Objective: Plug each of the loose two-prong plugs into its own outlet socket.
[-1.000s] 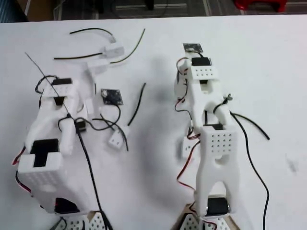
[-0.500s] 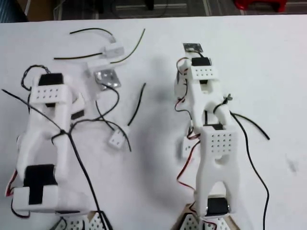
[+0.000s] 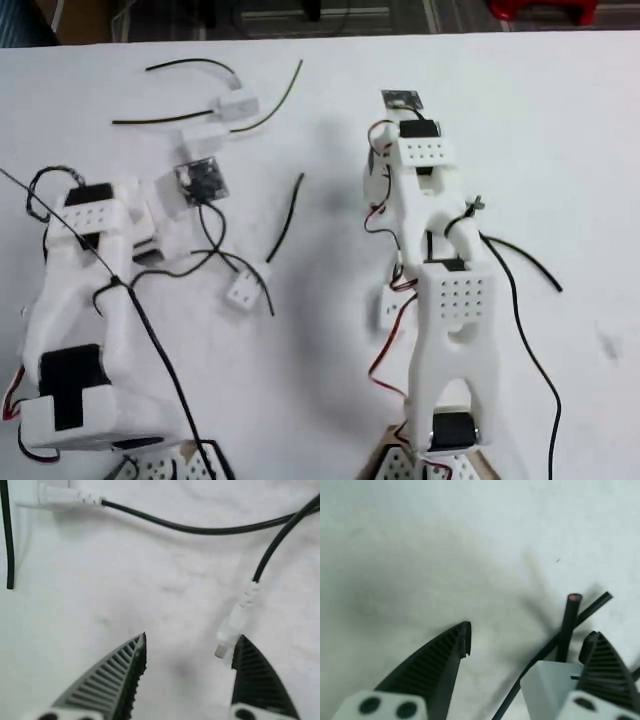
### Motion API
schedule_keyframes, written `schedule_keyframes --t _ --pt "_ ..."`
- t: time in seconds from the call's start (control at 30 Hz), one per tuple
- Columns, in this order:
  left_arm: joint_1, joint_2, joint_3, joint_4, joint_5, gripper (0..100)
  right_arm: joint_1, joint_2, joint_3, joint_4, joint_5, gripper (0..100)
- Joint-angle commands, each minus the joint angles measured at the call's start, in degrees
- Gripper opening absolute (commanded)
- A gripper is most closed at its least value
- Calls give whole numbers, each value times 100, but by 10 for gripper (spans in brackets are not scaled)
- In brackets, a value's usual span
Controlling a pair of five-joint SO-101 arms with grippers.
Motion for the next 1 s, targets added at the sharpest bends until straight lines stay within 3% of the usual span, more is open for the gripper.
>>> schedule_keyframes --t 0.0,0.17,0.5,0.97 --pt "-110 356 -229 -167 -659 241 127 22 -53 -136 -18 348" --pt "-4 822 -448 -158 -624 185 127 215 -264 -101 -18 348" --pt "198 286 -413 448 -659 184 127 330 -378 -101 -18 348" --pt "453 998 -527 167 -800 181 127 338 -378 -101 -18 348"
